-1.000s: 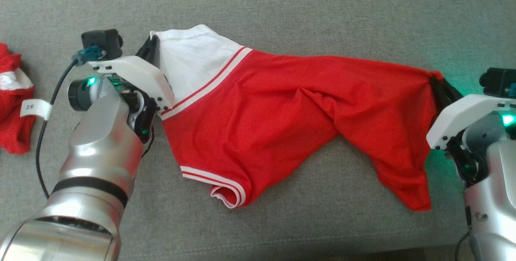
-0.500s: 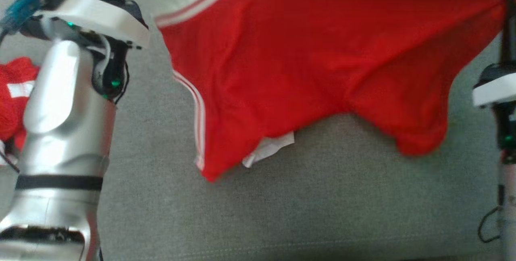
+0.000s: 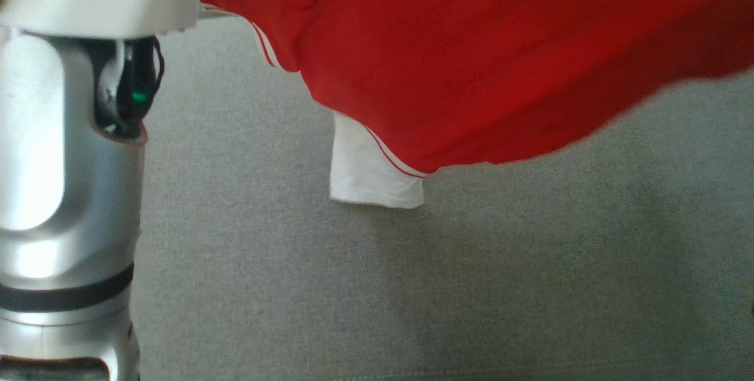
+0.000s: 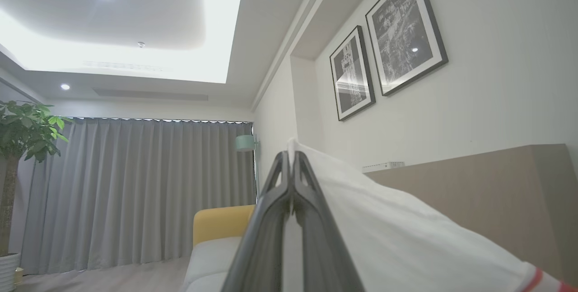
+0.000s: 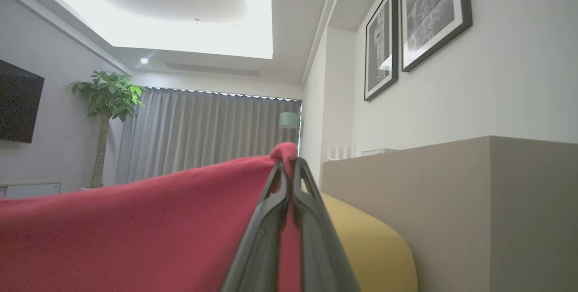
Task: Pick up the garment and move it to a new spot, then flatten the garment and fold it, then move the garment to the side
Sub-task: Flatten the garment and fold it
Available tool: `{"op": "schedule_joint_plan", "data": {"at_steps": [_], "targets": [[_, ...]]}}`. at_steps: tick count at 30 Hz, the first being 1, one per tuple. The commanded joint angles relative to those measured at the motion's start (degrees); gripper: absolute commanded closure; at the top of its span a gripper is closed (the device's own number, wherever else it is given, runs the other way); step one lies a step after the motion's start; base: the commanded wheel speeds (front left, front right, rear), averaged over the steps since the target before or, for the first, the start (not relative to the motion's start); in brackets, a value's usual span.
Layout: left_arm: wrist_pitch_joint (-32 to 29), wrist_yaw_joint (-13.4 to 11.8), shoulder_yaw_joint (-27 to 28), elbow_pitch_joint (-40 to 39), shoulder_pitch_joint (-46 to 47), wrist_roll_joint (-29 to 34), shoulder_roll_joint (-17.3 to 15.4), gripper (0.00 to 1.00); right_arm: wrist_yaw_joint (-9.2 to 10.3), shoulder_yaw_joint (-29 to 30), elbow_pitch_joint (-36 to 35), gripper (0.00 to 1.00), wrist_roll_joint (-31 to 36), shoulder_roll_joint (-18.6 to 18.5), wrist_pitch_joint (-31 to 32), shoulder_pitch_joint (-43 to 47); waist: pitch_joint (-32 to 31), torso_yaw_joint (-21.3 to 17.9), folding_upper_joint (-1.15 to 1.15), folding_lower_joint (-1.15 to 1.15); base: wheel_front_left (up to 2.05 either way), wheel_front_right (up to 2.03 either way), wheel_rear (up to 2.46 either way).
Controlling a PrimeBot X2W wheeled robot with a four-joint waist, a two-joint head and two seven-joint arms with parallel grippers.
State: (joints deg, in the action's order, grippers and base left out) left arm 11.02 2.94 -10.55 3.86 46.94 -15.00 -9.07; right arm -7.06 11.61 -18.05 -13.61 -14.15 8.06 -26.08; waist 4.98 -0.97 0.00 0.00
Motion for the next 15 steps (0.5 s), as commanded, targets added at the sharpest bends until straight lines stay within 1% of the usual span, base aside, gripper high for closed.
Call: {"op": "schedule_joint_plan", "data": {"at_steps": [1,8,15], "targets": [[-1.43,-0.43,1.24,-2.90,3.67,0.36,-2.45,1.00,-0.43,-0.32,-2.20,1.00,-0.52,-1.14,1.27,-2.59,-1.04,0.03,0.00,0.00,0.00,0.00,0.00],[-4.79,-0.79,0.79,-3.92,4.88,-0.55,-2.20,1.00,-0.43,0.21,-0.82,1.00,-1.62,-0.77,3.49,-3.67,-1.57,0.16,0.00,0.00,0.00,0.00,0.00],[-5.25,0.13,0.28,2.05,7.66,-2.01,-1.82,1.00,-0.43,-1.71,4.32,1.00,-3.30,0.27,3.31,-6.27,0.78,0.49,0.00,0.00,0.00,0.00,0.00]]}}
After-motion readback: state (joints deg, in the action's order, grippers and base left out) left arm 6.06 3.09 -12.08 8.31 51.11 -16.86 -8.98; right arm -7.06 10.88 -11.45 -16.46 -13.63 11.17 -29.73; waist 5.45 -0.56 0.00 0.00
